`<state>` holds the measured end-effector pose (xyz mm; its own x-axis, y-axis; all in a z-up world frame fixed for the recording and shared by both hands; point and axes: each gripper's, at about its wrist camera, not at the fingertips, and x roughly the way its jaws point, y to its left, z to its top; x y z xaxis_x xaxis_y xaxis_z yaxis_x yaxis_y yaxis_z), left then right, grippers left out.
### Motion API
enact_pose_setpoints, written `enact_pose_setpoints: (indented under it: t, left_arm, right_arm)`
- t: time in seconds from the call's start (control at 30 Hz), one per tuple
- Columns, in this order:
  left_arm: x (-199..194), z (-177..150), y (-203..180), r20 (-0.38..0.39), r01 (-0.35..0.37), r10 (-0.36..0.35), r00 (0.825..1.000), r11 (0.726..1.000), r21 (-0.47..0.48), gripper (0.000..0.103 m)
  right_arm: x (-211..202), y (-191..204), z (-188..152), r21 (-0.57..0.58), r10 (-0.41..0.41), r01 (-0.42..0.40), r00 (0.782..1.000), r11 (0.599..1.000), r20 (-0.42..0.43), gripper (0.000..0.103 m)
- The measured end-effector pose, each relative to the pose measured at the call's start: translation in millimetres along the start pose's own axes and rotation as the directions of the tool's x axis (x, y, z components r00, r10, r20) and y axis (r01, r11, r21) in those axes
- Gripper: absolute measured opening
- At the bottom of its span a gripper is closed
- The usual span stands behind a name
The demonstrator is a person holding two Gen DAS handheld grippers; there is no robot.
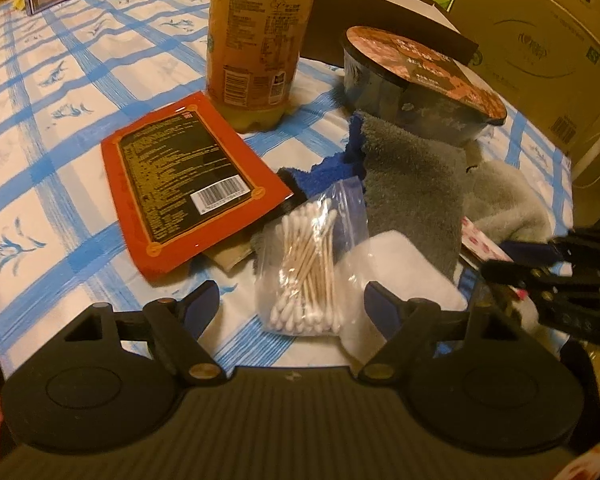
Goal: Organize soft objects
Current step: 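Grasp the pink-and-white snack stick with the right tool while the left tool grasps the cotton swab bag, then carry the snack stick and swab bag into the white box and open both tools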
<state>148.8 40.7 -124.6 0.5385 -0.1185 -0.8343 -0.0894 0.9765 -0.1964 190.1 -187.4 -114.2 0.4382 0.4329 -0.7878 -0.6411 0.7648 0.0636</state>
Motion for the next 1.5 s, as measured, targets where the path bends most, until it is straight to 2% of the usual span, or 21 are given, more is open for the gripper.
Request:
enact_pose_setpoints:
  t: [0.17, 0.3, 0.33, 0.53, 0.93, 1.13, 1.5]
  left_arm:
    - [7, 3, 2, -0.001, 0.034, -0.034, 0.999, 0.999, -0.023, 0.072]
    - [13, 4, 6, -0.01, 0.085, -0.086, 0.996, 0.995, -0.053, 0.056]
    - [14, 4, 7, -0.011, 0.094, -0.095, 0.995, 0.994, -0.057, 0.054]
    - [5, 5, 3, 0.004, 0.085, -0.085, 0.996, 0.996, -0.009, 0.027]
    - [-43, -4, 2, 0.062, 0.118, -0.123, 0.991, 0.991, 0.067, 0.023]
    - [-61, 8, 17, 0.123, 0.068, -0.077, 0.989, 0.995, 0.08, 0.023]
    - [-59, 55, 64, 0.2, -0.05, 0.026, 0.979, 0.992, 0.115, 0.023]
  right_arm:
    - [-20, -8, -5, 0.078, -0.007, 0.005, 1.0, 0.997, 0.015, 0.027]
    - [-31, -12, -9, 0.13, -0.024, 0.02, 0.999, 0.991, 0.024, 0.027]
    - [-33, -12, -10, 0.14, -0.029, 0.025, 0.999, 0.99, 0.025, 0.027]
    - [-43, -15, -10, 0.178, -0.045, 0.039, 0.998, 0.983, 0.032, 0.027]
    - [-57, -11, -2, 0.195, -0.045, 0.032, 0.997, 0.98, 0.064, 0.027]
    - [-59, -14, 9, 0.214, -0.027, 0.007, 0.995, 0.977, 0.092, 0.027]
    - [-49, -33, 48, 0.218, -0.023, -0.01, 0.989, 0.976, 0.145, 0.027]
